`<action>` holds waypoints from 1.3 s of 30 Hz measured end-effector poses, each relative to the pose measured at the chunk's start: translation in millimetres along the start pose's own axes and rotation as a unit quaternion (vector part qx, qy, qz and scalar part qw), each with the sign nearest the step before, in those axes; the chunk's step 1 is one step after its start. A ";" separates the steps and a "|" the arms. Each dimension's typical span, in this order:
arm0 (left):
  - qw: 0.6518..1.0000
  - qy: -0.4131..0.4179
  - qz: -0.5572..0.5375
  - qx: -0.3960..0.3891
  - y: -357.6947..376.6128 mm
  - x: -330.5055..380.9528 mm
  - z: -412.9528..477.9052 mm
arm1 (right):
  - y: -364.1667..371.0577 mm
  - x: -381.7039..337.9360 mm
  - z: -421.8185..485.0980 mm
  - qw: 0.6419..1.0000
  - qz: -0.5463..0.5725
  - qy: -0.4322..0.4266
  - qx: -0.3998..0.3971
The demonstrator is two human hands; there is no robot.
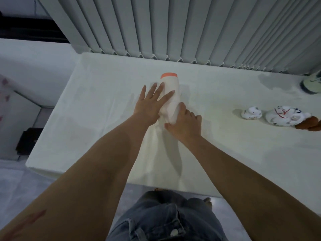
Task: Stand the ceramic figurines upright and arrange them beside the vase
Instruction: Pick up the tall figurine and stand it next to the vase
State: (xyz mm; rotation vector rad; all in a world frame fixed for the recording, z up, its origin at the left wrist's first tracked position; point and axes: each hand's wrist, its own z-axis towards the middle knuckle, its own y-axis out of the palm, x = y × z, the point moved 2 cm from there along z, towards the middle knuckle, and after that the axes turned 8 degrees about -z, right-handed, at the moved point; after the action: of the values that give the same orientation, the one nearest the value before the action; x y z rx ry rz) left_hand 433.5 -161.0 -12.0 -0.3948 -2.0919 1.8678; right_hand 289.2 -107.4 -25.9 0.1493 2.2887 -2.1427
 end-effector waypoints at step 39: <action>0.848 -0.020 -0.521 -0.099 -33.5 35.2 54.2 | -118.6 55.7 64.5 0.973 0.170 0.027 0.156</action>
State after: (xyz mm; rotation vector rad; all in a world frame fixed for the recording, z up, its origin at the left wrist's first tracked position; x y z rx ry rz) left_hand 379.4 -199.9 17.3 0.6479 -1.8797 0.9989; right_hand 221.2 -175.4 84.1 0.5622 1.7679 -2.3083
